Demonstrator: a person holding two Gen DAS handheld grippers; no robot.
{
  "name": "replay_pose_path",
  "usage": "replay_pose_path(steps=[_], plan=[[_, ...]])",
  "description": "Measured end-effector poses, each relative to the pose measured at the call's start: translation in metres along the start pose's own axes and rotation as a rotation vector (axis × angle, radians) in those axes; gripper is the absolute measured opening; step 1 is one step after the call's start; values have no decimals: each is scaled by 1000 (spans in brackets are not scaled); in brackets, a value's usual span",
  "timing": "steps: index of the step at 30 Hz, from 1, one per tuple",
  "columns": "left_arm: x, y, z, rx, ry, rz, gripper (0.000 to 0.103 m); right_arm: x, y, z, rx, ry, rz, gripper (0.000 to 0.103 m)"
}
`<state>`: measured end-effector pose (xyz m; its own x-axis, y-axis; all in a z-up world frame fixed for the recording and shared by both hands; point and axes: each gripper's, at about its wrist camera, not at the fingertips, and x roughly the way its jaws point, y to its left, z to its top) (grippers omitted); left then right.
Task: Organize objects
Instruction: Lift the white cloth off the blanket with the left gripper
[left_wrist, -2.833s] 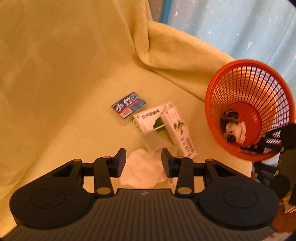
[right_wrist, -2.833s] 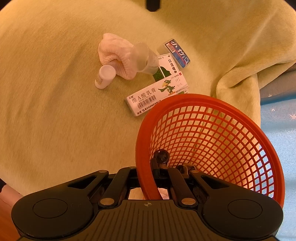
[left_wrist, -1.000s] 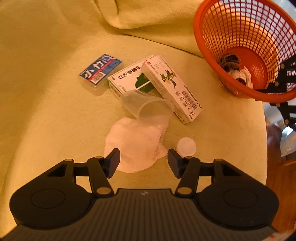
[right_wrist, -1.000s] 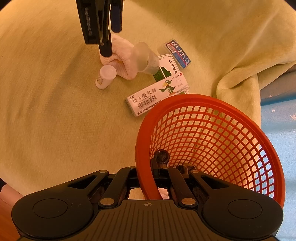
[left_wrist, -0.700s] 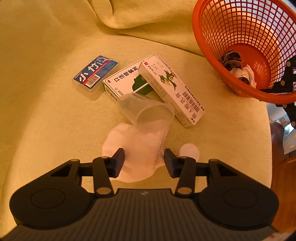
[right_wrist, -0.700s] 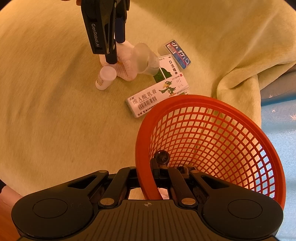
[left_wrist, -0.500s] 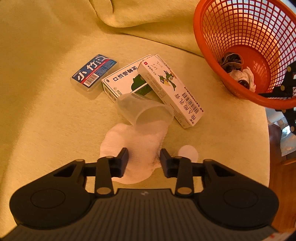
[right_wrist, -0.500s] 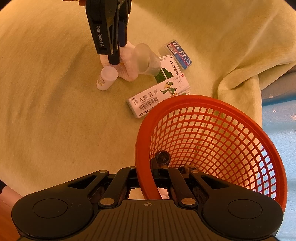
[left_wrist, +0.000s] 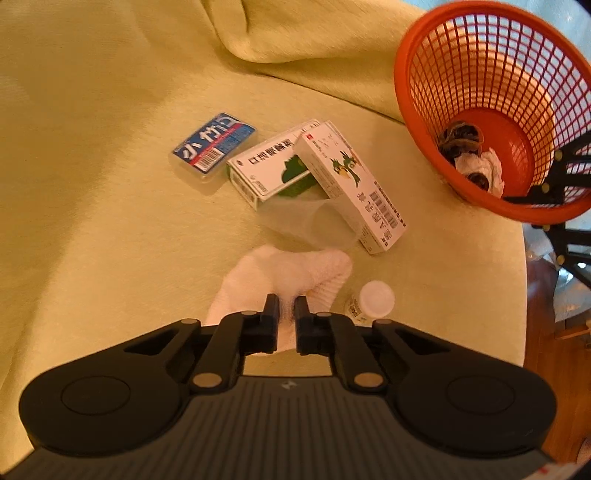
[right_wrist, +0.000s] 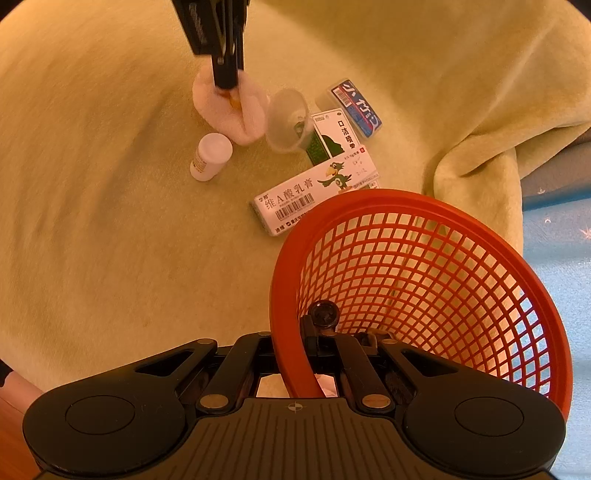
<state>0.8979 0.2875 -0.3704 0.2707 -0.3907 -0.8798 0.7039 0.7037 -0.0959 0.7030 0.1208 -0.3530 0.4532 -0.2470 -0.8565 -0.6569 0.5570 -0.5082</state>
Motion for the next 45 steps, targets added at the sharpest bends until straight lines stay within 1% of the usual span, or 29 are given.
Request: replay_pose_path(steps=[3, 8, 15, 17, 19, 21, 23, 24, 26, 30, 32, 33, 35, 37, 41, 45], plan=[[-9, 6, -1, -34, -5, 4, 1, 0, 0, 0, 0, -1, 0, 0], [-23, 13, -2, -76, -17, 19, 1, 1, 0, 1, -1, -1, 2, 0], [-15, 10, -5, -64, 1, 31, 2, 2, 1, 1, 1, -4, 5, 0], [-9, 9, -5, -66, 17, 22, 14, 2, 2, 1, -2, -6, 4, 0], [-6, 4, -6, -57, 22, 17, 16, 2, 3, 0, 1, -4, 6, 0], [-5, -1, -6, -36, 18, 26, 20, 2, 3, -1, 1, -4, 5, 0], [-3, -4, -7, -21, 15, 19, 28, 1, 2, -2, 4, -3, 6, 0], [-1, -6, -7, -15, 18, 22, 30, 1, 2, -2, 3, -3, 5, 0], [6, -8, -8, 2, 32, 33, 36, 1, 2, -2, 6, -4, 3, 0], [22, -12, -12, 39, 69, 61, 36, 1, 1, -1, 7, -6, 1, 0], [25, -13, -14, 54, 67, 65, 37, 1, 1, 0, 7, -6, 0, 0], [24, -13, -14, 57, 68, 65, 37, 1, 2, 0, 7, -6, 1, 0], [22, -12, -14, 48, 72, 51, 24, 1, 2, 0, 5, -5, 2, 0], [19, -11, -13, 40, 76, 48, 20, 1, 2, 0, 5, -3, 4, 0], [10, -7, -13, 23, 72, 41, 14, 2, 1, 0, 5, -1, 2, 0], [-4, -1, -12, -11, 54, 41, 13, 2, 0, 0, 4, 0, 0, 0]])
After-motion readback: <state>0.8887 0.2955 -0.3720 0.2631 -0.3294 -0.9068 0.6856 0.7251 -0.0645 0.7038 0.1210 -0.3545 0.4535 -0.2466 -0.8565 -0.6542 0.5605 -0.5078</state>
